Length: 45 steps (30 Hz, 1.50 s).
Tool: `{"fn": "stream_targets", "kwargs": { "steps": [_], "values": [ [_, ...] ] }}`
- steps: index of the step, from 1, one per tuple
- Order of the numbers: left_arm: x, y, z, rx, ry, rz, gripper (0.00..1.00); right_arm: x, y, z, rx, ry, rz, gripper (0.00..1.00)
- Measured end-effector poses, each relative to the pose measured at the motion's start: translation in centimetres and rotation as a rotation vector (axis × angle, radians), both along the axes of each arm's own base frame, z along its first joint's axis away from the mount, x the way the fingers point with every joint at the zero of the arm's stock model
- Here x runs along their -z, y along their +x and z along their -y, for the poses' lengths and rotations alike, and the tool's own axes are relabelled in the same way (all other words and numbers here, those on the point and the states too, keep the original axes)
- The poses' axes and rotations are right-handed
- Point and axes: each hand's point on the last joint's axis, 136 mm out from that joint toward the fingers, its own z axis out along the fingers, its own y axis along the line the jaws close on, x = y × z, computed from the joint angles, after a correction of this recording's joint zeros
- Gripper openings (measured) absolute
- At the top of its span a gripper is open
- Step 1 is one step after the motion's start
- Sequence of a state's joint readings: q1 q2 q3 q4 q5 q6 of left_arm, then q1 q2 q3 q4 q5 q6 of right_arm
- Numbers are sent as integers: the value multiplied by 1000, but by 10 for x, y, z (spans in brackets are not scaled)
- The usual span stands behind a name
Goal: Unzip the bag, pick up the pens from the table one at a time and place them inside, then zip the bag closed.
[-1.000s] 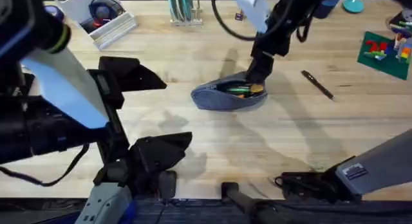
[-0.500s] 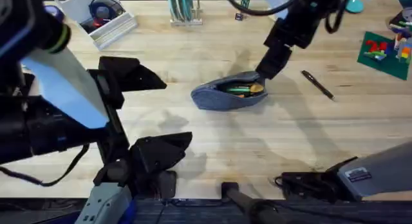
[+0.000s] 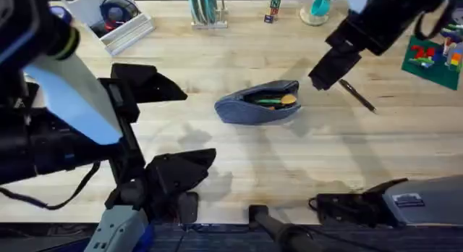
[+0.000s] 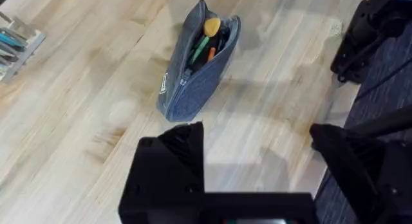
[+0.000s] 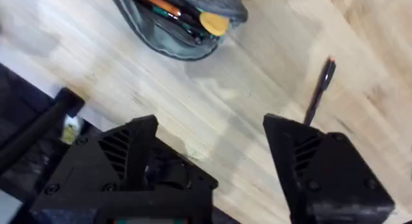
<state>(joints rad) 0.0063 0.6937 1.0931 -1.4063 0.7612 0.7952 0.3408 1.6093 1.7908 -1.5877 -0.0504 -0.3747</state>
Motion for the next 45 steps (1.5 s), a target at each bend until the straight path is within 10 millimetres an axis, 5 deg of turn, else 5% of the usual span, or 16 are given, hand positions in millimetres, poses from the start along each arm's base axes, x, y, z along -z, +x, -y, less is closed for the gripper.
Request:
{"fn": "stream_targets", "kwargs": {
  "steps": [10,24,30,45],
  "values": [
    [0,0,0,0,0,0,995,3,-4,19,114,8,17,996],
    [0,0,0,0,0,0,995,63,-24,68,317,-8,-44,996],
    [0,0,0,0,0,0,995,81,-9,83,378,3,-1,997],
    [0,0,0,0,0,0,995,131,9,158,424,-34,108,998]
  ]
}}
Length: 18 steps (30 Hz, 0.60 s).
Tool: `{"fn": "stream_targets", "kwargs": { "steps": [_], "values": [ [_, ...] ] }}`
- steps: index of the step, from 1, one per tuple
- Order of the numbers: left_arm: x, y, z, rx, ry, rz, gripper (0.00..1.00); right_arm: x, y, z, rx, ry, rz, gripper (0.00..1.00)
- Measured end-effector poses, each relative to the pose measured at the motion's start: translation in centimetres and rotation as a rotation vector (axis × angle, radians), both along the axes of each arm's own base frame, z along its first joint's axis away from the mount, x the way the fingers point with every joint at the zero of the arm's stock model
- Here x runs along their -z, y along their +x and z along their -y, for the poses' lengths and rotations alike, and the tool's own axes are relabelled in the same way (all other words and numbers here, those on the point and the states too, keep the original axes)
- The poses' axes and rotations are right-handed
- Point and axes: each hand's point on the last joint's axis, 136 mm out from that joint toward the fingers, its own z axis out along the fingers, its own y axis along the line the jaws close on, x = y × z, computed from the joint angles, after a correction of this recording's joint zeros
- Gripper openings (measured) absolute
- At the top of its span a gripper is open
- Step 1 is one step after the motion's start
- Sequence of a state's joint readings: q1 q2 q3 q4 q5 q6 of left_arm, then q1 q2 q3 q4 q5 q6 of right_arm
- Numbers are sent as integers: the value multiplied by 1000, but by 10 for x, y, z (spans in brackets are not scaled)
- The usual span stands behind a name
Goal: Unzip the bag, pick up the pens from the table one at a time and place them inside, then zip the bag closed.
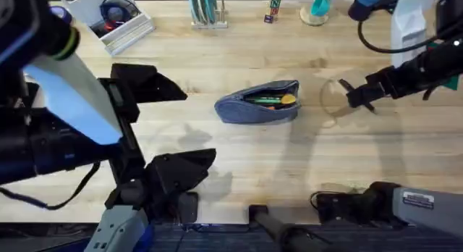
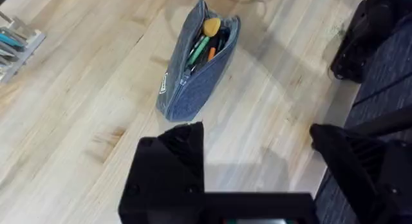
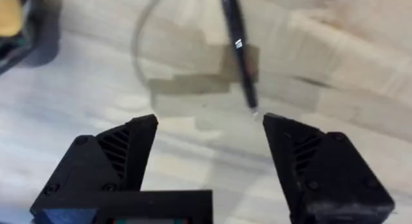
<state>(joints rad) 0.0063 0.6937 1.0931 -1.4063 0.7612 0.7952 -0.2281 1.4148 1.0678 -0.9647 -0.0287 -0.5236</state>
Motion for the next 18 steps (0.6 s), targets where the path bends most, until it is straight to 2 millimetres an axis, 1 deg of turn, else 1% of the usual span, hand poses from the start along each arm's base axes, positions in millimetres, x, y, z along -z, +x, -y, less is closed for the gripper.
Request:
{"fn": "stream_targets", "kwargs": {
  "steps": [3,6,8,12,18],
  "values": [
    [0,0,0,0,0,0,995,1,12,10,-6,-17,41,997],
    [0,0,0,0,0,0,995,8,18,14,-25,-25,42,997],
    [0,0,0,0,0,0,995,15,22,15,-46,-26,32,997],
    [0,0,0,0,0,0,995,31,21,15,-97,-20,-19,997],
    [0,0,0,0,0,0,994,55,27,17,-129,-10,-62,997]
  ]
}}
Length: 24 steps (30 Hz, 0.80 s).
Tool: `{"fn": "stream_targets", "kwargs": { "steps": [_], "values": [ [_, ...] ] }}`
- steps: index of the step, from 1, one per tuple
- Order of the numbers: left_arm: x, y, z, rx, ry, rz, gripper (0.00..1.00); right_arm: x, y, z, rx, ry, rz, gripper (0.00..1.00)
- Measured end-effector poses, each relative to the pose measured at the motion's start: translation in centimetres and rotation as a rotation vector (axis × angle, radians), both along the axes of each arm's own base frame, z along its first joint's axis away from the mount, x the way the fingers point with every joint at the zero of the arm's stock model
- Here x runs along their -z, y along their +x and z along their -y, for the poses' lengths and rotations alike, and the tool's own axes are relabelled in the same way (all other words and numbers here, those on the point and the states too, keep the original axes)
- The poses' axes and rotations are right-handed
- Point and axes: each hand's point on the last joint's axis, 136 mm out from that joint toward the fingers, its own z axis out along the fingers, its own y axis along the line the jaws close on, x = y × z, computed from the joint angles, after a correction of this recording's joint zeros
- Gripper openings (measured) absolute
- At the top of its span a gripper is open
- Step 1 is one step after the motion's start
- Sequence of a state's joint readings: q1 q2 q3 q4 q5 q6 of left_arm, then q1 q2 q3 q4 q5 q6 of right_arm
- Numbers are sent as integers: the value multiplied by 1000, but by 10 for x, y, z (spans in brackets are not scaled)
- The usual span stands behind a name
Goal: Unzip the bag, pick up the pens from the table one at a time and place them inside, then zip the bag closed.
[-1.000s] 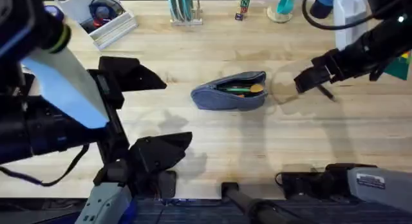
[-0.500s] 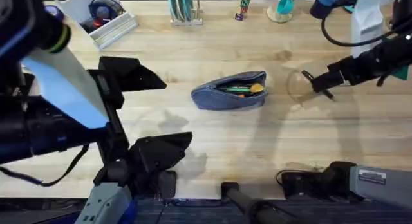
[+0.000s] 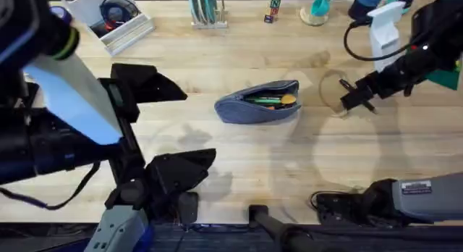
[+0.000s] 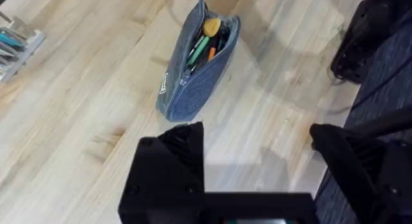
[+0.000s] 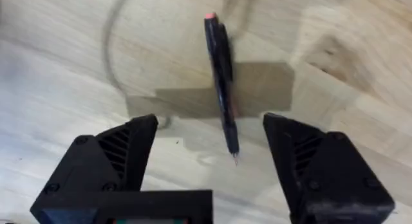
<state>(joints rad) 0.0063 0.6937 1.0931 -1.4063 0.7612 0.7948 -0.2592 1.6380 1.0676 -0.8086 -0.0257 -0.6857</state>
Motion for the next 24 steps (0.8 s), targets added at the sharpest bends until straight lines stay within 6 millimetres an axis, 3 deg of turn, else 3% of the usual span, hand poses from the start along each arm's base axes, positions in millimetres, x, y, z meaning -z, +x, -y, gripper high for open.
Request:
{"fn": "stream_targets", "kwargs": {
  "steps": [4,17,18,20,24],
  "values": [
    [0,0,0,0,0,0,995,15,-1,1,-3,6,-45,997],
    [0,0,0,-1,-1,-1,994,15,0,1,-4,5,-49,971],
    [0,0,0,-1,-1,-2,995,15,0,2,-5,2,-47,934],
    [0,0,0,-1,-1,-1,995,15,2,2,-15,-2,-42,751],
    [0,0,0,-1,-1,-2,995,15,3,2,-16,6,-40,182]
  ]
}}
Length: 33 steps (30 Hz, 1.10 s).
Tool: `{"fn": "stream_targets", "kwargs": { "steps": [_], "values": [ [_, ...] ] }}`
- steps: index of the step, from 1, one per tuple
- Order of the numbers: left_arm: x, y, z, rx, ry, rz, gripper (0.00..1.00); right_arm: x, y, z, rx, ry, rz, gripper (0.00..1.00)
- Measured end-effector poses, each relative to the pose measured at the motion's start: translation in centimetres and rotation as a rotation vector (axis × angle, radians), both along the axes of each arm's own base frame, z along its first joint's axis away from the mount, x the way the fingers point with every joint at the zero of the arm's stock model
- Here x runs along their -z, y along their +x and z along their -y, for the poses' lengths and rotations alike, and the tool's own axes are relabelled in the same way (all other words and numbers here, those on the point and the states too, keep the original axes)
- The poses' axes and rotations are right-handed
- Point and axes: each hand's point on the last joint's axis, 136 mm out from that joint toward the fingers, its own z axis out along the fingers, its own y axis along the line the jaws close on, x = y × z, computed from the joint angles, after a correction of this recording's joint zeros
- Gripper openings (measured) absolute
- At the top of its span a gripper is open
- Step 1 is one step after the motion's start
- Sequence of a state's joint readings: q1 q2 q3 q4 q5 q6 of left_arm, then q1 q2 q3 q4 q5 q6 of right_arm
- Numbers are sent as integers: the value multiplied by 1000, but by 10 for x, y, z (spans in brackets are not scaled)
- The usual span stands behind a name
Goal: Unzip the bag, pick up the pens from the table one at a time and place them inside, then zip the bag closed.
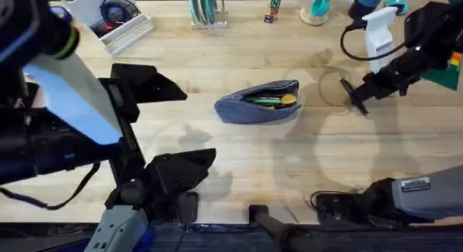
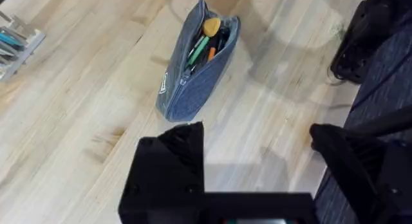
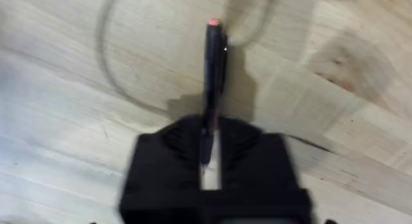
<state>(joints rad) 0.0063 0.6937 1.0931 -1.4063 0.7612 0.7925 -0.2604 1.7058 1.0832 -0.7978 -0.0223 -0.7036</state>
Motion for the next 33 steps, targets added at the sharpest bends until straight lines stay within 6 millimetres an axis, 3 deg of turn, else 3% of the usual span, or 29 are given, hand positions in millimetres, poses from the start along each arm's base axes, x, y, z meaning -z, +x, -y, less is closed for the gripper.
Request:
{"fn": "stream_targets", "kwargs": {
  "steps": [1,2,14,16,24,33],
  "values": [
    [0,0,0,0,0,0,994,0,0,0,1,2,-2,75],
    [0,0,0,0,0,0,995,0,0,-1,-1,3,-2,49],
    [0,0,0,0,0,0,995,-2,-4,-2,3,19,-58,34],
    [0,0,0,0,0,0,995,-10,-15,-6,12,45,-134,34],
    [0,0,0,0,0,0,995,-55,-1,-25,13,160,-115,34],
    [0,0,0,0,0,0,995,-104,-2,-62,-66,275,-65,34]
  ]
}}
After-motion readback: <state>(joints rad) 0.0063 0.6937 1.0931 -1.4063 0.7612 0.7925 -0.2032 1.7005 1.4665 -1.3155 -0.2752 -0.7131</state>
